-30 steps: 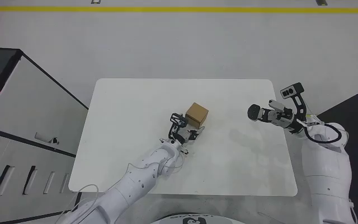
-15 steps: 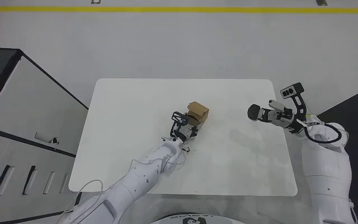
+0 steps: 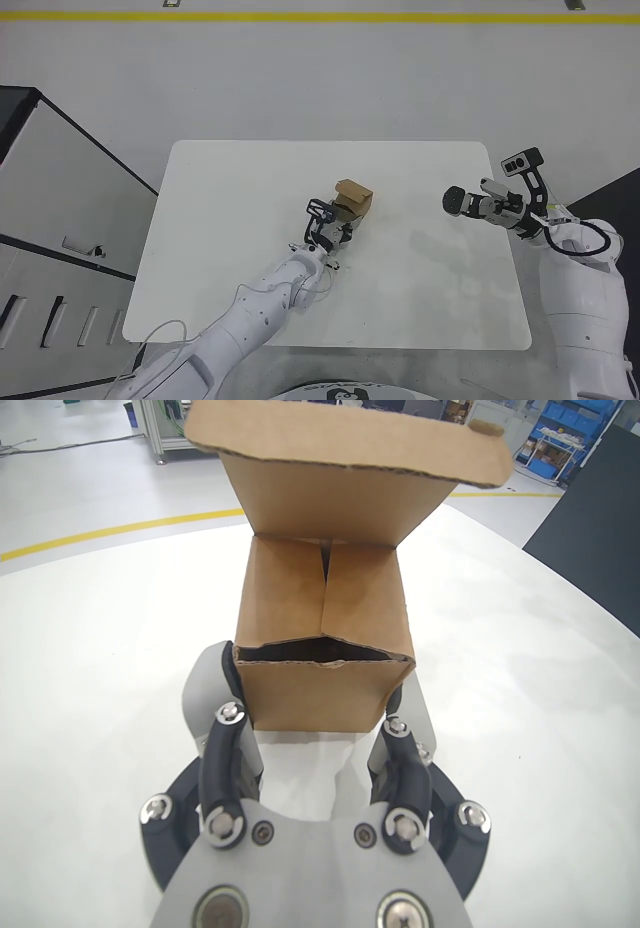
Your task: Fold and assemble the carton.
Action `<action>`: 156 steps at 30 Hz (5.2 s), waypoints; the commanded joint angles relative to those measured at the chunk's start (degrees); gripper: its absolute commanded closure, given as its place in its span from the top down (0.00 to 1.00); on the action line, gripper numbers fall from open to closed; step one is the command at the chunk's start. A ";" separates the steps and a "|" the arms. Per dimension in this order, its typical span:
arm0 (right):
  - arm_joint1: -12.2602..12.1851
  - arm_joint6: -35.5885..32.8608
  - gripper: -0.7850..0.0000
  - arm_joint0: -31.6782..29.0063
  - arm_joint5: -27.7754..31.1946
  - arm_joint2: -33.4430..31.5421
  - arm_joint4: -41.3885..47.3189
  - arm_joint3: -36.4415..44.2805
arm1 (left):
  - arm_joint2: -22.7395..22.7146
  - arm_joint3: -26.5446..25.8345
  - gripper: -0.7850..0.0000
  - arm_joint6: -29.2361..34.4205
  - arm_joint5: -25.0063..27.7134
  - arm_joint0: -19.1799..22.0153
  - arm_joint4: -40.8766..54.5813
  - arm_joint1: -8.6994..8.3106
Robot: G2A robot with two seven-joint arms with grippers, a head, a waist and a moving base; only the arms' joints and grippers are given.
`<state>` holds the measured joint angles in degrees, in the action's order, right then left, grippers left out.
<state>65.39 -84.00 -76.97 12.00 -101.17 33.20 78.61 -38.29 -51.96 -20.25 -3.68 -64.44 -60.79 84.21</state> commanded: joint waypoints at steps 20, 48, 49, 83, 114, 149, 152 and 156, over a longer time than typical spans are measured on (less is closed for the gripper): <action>0.00 0.00 1.00 0.00 0.00 0.00 0.00 0.00 | -2.74 -1.88 0.33 -0.19 0.42 -1.71 -4.32 0.23; 0.00 0.00 1.00 0.00 0.00 0.00 0.00 0.00 | -6.48 -7.81 0.35 1.04 3.65 -4.95 -10.54 -0.56; 0.00 0.00 1.00 0.00 0.00 0.00 0.00 0.00 | -6.59 -7.99 0.35 1.11 3.92 -5.07 -10.71 -0.59; 0.00 0.00 1.00 0.00 0.00 0.00 0.00 0.00 | -7.73 -6.83 0.82 4.85 7.43 -5.29 -14.23 -0.17; -0.73 1.58 0.93 17.82 2.05 18.03 -25.26 -1.05 | -10.71 -7.59 1.00 3.44 7.38 -7.41 -13.94 -0.24; 0.86 8.05 1.00 32.39 16.22 39.90 -50.30 -7.58 | -13.22 -10.15 1.00 5.33 10.98 -9.59 -14.74 -1.08; 0.78 9.27 1.00 31.92 16.48 40.48 -52.81 -6.59 | -13.31 -9.90 1.00 5.22 10.94 -9.43 -14.52 -1.03; 1.09 11.28 1.00 32.39 16.59 43.59 -58.09 -7.03 | -12.99 -9.73 1.00 5.32 11.81 -9.28 -14.72 -0.97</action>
<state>66.30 -73.45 -44.88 28.39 -58.44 -23.95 71.96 -51.33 -61.74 -15.02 7.97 -73.75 -75.45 83.24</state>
